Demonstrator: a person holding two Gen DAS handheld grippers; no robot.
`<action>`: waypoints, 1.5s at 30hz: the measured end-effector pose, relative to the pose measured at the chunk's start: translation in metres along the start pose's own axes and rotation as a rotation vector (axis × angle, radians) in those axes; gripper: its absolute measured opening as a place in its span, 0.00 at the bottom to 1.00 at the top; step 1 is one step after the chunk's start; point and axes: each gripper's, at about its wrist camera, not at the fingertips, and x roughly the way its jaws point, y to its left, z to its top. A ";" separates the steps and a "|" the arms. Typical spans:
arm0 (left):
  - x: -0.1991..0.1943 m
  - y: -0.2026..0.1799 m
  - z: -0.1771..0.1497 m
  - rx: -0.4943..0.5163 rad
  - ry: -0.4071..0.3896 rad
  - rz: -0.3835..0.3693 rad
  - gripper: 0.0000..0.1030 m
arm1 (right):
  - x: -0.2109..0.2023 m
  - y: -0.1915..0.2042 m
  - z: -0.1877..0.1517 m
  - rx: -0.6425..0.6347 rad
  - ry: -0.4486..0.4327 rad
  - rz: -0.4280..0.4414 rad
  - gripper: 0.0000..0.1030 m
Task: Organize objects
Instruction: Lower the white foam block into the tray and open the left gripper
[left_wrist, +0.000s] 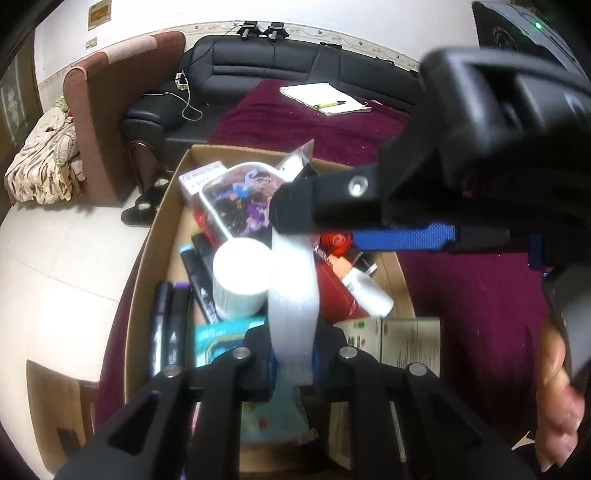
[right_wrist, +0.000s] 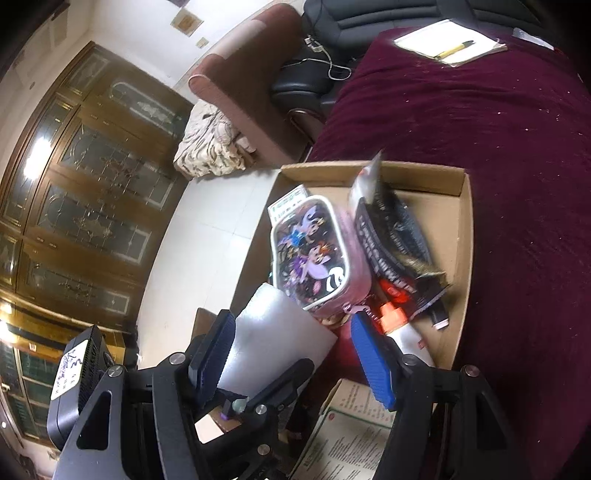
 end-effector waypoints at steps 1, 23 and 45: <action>0.001 0.000 0.003 0.006 -0.001 0.002 0.14 | -0.001 -0.002 0.001 0.004 -0.005 -0.003 0.69; -0.024 -0.002 0.007 0.101 -0.075 0.105 0.57 | 0.000 -0.020 0.006 0.086 -0.017 -0.049 0.69; -0.027 0.006 0.007 0.080 -0.099 0.131 0.59 | -0.060 -0.026 0.007 0.034 -0.138 -0.165 0.69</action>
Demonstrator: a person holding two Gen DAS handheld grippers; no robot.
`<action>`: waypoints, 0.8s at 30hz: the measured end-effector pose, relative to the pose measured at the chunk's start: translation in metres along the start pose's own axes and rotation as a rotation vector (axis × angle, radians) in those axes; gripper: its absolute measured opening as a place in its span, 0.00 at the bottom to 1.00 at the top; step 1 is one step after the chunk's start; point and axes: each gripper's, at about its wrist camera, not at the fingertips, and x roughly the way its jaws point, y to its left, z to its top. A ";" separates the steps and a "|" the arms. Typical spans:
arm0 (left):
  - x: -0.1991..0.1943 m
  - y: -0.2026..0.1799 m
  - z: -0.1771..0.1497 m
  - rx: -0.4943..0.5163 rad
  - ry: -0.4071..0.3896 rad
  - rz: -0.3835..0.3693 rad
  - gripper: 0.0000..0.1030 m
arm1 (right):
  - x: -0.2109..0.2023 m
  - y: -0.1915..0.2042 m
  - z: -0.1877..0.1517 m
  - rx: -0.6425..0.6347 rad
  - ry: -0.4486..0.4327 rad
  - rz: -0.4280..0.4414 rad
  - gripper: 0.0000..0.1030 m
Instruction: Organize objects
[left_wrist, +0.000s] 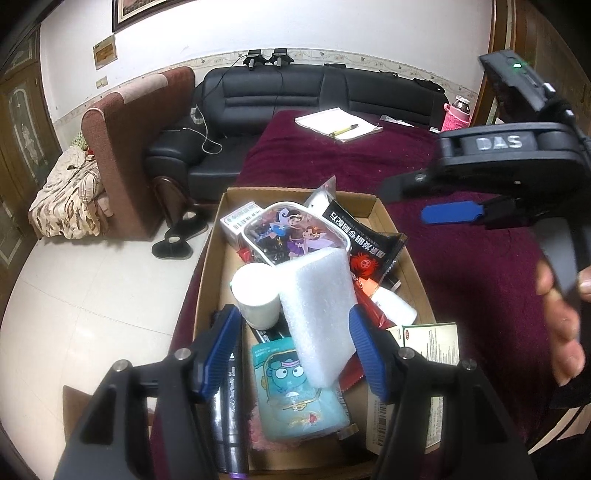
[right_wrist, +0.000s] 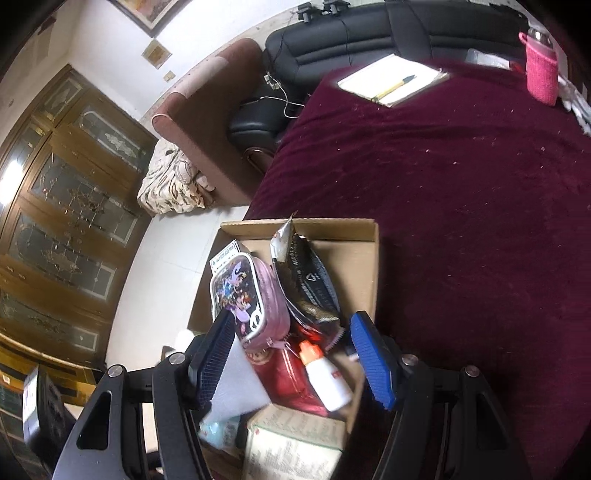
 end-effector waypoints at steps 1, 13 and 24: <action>0.000 -0.001 0.000 -0.001 -0.001 -0.002 0.59 | -0.003 0.000 -0.002 -0.017 0.002 -0.007 0.69; -0.015 0.003 -0.011 -0.091 -0.014 0.081 0.66 | -0.019 -0.018 -0.072 -0.304 0.138 -0.154 0.72; -0.049 0.009 -0.024 -0.236 -0.060 0.132 0.78 | 0.009 0.000 -0.103 -0.425 0.227 -0.142 0.73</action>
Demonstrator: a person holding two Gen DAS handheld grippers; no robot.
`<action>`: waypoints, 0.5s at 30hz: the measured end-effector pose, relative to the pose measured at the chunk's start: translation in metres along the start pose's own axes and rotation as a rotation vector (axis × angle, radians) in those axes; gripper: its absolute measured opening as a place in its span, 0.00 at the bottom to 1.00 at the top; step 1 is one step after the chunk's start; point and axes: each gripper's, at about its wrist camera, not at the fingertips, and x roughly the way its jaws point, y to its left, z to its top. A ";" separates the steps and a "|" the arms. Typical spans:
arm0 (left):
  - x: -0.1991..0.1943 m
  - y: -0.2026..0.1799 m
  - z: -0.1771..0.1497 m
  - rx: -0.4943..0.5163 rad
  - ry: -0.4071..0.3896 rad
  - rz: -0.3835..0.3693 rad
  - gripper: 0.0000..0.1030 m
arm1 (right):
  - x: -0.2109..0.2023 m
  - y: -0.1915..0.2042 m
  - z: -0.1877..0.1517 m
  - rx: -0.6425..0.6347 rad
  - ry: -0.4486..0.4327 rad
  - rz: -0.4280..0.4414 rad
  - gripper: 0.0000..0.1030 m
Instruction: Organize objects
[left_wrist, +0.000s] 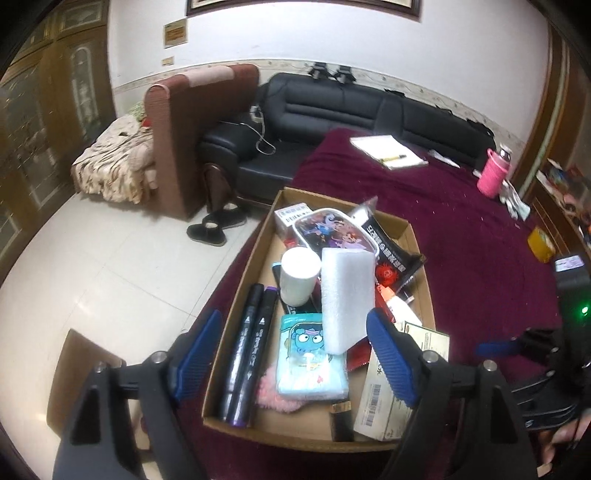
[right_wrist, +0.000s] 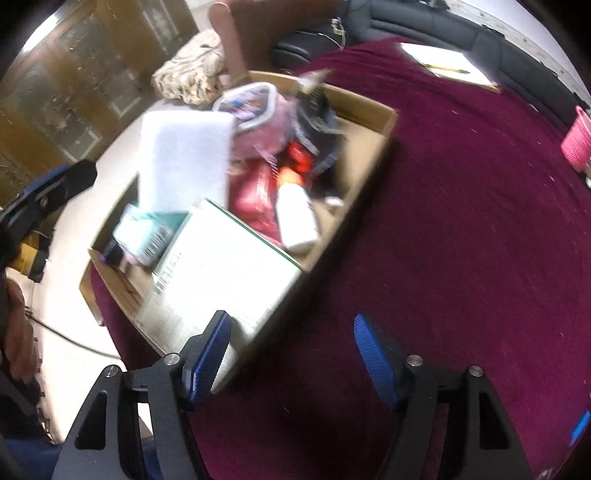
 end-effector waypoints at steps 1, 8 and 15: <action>-0.004 0.001 -0.001 -0.008 -0.006 0.006 0.78 | 0.000 0.002 0.002 -0.002 -0.007 0.004 0.73; -0.039 0.002 0.001 -0.003 -0.063 0.064 0.82 | -0.019 -0.004 0.004 0.020 -0.052 0.036 0.73; -0.088 -0.002 0.023 0.003 -0.171 0.082 1.00 | -0.046 0.002 0.001 -0.008 -0.102 0.059 0.73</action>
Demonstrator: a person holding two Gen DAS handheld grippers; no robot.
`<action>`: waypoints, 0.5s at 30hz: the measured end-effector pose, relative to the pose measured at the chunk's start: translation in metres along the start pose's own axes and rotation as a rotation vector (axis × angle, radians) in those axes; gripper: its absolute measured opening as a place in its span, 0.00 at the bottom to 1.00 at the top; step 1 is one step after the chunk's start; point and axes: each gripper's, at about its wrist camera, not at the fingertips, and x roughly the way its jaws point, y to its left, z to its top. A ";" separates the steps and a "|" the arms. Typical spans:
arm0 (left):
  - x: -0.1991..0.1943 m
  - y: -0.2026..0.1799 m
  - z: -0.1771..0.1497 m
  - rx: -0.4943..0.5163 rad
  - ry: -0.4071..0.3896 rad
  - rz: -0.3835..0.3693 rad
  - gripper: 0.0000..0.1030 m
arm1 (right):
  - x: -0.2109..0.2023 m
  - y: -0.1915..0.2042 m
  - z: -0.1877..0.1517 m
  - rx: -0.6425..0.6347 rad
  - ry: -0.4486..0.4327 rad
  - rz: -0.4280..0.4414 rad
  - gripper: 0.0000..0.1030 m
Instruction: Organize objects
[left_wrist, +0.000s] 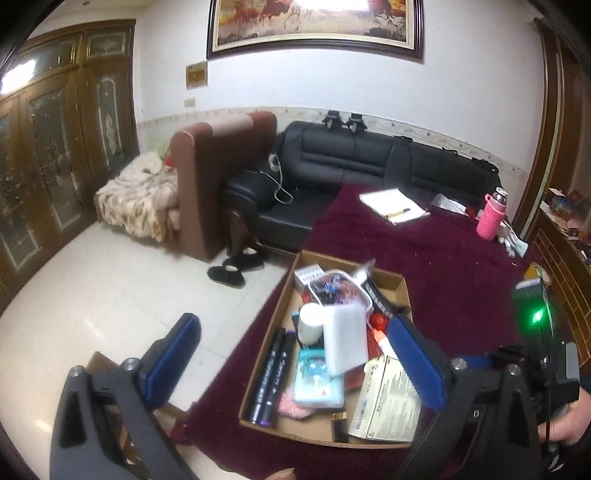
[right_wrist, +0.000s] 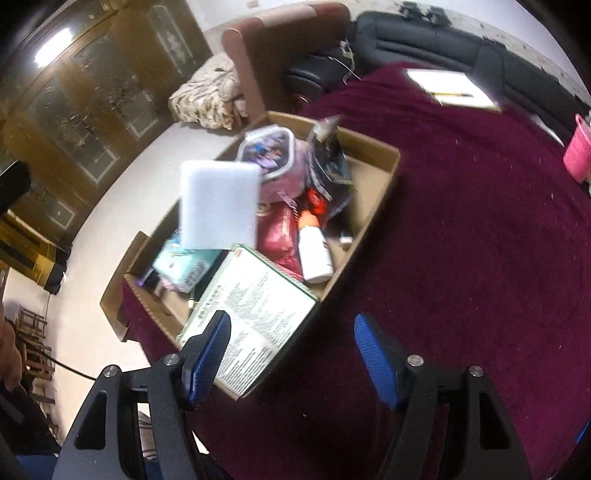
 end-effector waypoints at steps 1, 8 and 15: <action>-0.002 -0.003 0.004 0.014 0.010 0.023 1.00 | -0.004 0.004 0.002 -0.013 -0.013 -0.002 0.73; -0.031 -0.023 0.020 0.091 -0.016 0.066 1.00 | -0.043 0.027 0.006 -0.108 -0.128 0.017 0.75; -0.035 -0.029 0.008 0.165 -0.050 0.313 1.00 | -0.043 0.044 0.007 -0.161 -0.130 0.061 0.77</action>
